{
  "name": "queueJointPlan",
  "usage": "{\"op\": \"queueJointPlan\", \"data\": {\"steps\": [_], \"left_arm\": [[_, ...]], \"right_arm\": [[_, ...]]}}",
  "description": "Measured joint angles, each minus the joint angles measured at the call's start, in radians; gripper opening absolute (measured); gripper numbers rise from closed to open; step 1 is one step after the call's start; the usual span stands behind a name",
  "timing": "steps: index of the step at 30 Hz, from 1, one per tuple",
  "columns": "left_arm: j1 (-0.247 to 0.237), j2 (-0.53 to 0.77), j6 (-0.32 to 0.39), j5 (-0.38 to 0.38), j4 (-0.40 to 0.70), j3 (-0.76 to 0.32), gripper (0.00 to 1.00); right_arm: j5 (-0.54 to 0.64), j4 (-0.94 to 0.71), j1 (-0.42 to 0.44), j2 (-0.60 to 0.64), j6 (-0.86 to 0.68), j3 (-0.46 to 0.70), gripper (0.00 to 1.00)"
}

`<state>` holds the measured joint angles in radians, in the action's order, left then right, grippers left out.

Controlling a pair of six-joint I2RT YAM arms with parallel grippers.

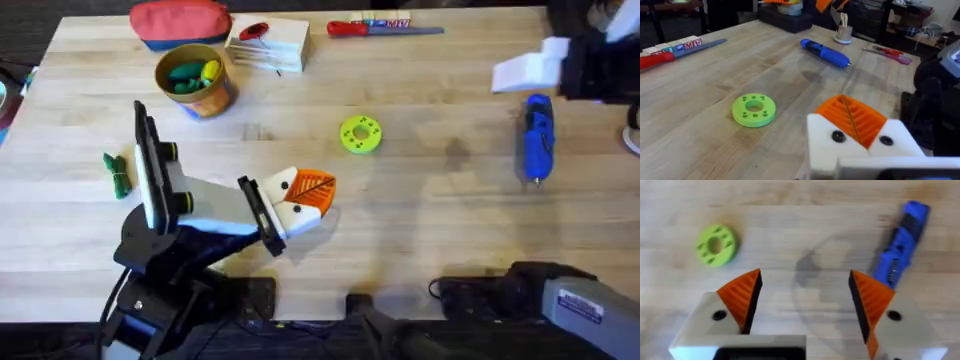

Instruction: Pick up the gripper from the table and insert it into the empty holder that is missing its gripper. Then pick up a screw, insert it into the mounting hole, and use the screwdriver to tighten it. Finally, clean up the table by picking up the vegetable and placing it into the bucket.

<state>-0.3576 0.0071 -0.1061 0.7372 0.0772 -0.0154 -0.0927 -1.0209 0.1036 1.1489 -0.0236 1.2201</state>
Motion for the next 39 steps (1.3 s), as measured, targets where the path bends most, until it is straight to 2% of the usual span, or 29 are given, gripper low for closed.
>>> {"op": "queueJointPlan", "data": {"steps": [6, 11, 16, 20, 32, 39], "left_arm": [[0.000, 0.000, 0.000, 0.000, 0.000, 0.000, 0.006], [0.000, 0.000, 0.000, 0.000, 0.000, 0.000, 0.006], [0.000, 0.000, 0.000, 0.000, 0.000, 0.000, 0.006], [0.000, 0.000, 0.000, 0.000, 0.000, 0.000, 0.006], [0.000, 0.000, 0.000, 0.000, 0.000, 0.000, 0.006], [0.000, 0.000, 0.000, 0.000, 0.000, 0.000, 0.006]], "right_arm": [[0.154, 0.074, 0.192, 0.123, 0.004, 0.000, 0.992], [0.193, 0.082, 0.267, 0.241, -0.120, 0.000, 0.992], [0.205, 0.110, 0.294, 0.328, -0.256, 0.000, 0.992], [0.179, 0.144, 0.311, 0.383, -0.304, 0.000, 0.992], [0.087, 0.311, 0.359, 0.563, -0.329, 0.000, 0.992], [0.080, 0.323, 0.359, 0.634, -0.329, 0.000, 0.992]]}}
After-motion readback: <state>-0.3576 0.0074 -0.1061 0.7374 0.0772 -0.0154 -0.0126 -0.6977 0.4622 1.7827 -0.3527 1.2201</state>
